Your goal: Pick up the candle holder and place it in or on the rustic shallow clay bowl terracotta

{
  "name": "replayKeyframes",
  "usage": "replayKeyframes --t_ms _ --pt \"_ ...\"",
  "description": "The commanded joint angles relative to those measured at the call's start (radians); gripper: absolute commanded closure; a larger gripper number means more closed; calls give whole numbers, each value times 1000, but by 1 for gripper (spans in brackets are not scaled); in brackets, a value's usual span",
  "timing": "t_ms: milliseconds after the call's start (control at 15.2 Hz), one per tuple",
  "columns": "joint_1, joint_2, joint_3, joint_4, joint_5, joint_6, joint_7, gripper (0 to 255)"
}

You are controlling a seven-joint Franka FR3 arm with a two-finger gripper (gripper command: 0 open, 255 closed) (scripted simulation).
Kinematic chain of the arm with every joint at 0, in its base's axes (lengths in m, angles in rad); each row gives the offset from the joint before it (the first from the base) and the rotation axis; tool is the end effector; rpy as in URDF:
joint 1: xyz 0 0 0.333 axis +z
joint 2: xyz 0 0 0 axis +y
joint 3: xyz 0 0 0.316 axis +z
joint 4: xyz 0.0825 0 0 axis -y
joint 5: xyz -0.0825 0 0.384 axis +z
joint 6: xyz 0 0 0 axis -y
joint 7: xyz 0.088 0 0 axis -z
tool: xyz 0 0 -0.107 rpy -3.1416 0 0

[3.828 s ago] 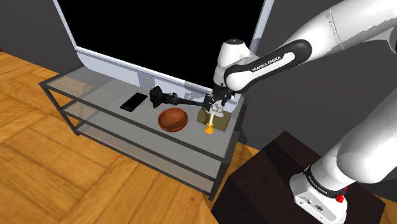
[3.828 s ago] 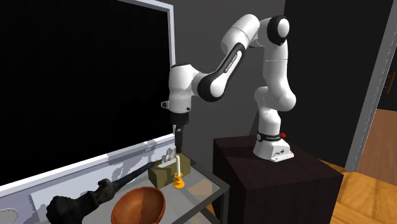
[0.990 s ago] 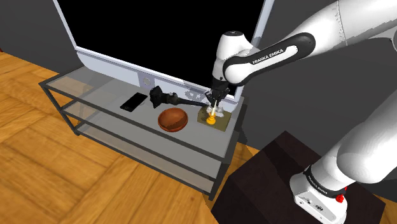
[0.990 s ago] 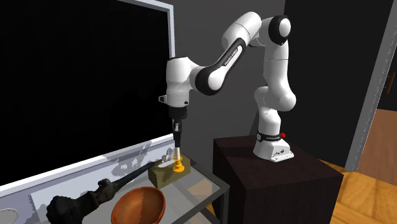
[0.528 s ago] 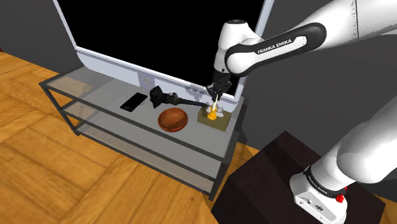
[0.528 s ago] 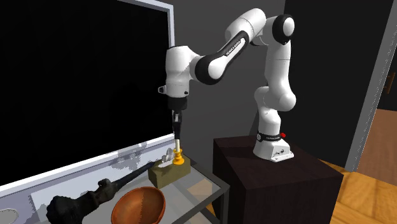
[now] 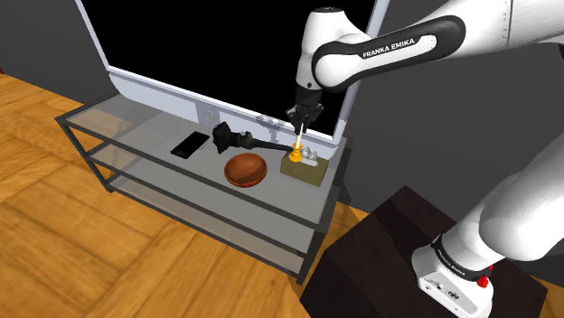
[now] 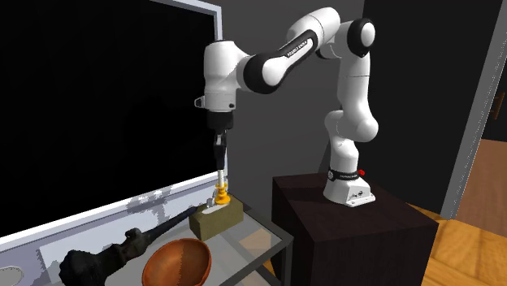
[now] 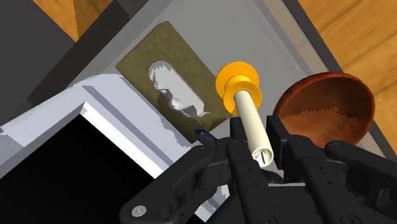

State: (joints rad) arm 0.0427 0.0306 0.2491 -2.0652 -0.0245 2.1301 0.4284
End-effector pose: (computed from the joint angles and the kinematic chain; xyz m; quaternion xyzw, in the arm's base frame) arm 0.5343 0.1586 0.4219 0.9979 -0.0621 0.0189 0.0001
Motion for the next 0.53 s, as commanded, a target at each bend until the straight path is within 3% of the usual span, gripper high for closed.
replayKeyframes --t_ms 0,462 --pt "13 54 11 81 -17 -29 32 255" --pt "92 286 39 449 -90 -178 145 255"
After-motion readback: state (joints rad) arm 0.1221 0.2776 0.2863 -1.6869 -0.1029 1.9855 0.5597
